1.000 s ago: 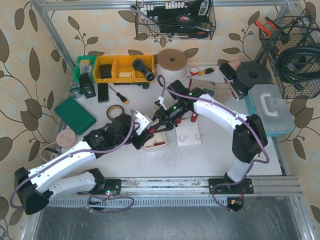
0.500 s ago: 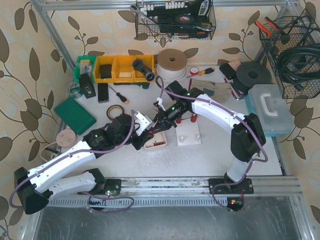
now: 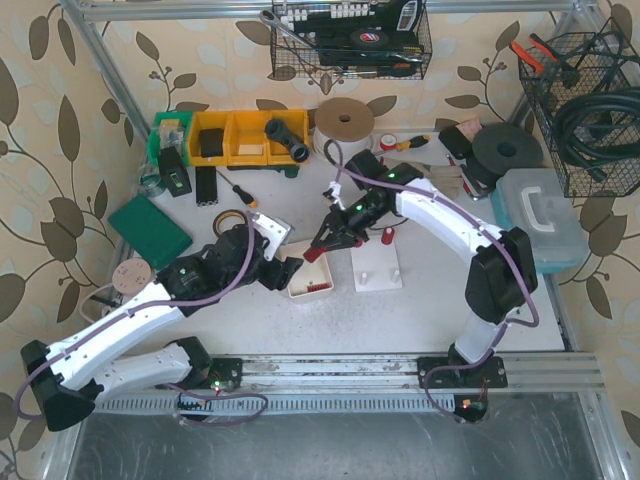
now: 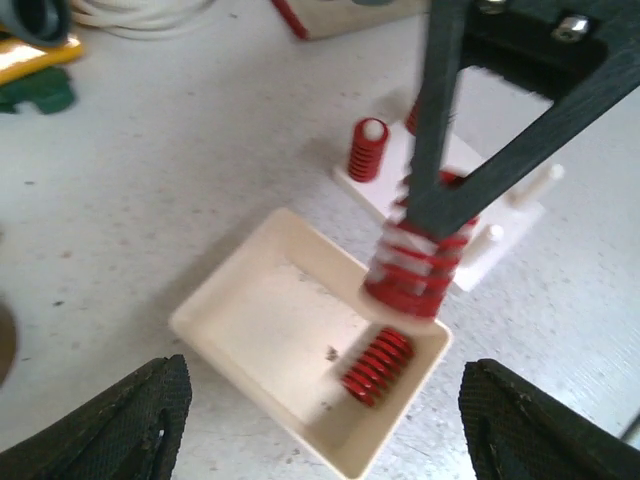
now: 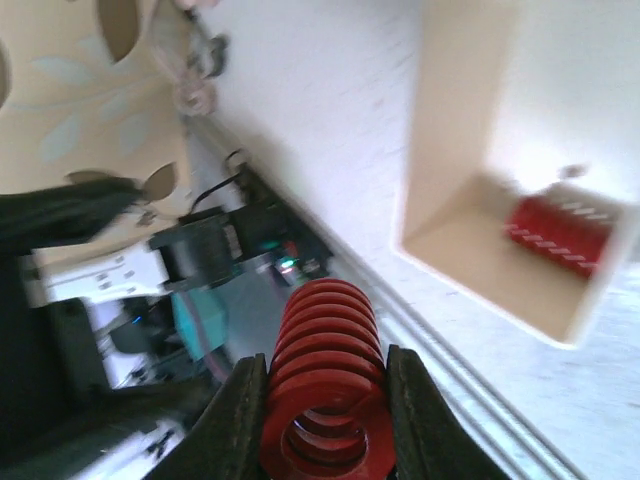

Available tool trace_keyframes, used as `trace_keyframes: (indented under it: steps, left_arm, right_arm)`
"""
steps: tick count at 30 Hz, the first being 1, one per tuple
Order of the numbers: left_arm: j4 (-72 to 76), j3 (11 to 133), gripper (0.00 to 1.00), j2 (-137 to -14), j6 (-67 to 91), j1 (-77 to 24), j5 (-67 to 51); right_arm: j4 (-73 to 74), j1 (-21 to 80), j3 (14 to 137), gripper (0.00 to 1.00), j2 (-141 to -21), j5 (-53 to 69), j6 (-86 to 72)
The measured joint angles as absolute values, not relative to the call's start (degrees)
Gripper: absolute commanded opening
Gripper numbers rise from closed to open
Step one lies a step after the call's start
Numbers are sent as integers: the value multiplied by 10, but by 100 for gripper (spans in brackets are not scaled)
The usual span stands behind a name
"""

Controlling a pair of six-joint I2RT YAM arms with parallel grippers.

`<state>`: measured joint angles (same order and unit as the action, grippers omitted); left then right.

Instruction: Install the large spring

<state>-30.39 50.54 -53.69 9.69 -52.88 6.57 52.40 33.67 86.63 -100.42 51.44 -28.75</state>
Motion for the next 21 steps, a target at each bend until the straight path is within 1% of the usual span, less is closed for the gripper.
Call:
trace_keyframes:
  steps: [4,6,8,14,18,21]
  left_arm:
    - [-320,518,78,-519,124,-529,106]
    - [-321,524,71,-517,135,-528,115]
    - [-321,528,68,-522,146,-524,112]
    - [-315,523,70,-547,189,-513,79]
    - [-305,508,73,-546,216,-505,62]
    - [-297,494,75,-546,233,-498,52]
  right_arm:
    - [585,295,870,0,-979,416,-234]
    - [623,284,876,0,-961,345,-205]
    - [653,281,878,0,-937,275,-181]
    - [705,281,848,0,-839,106,-133]
    - [738,282,830,0,-814,43,-115]
    - [748,282,809,0,-810,18,-110]
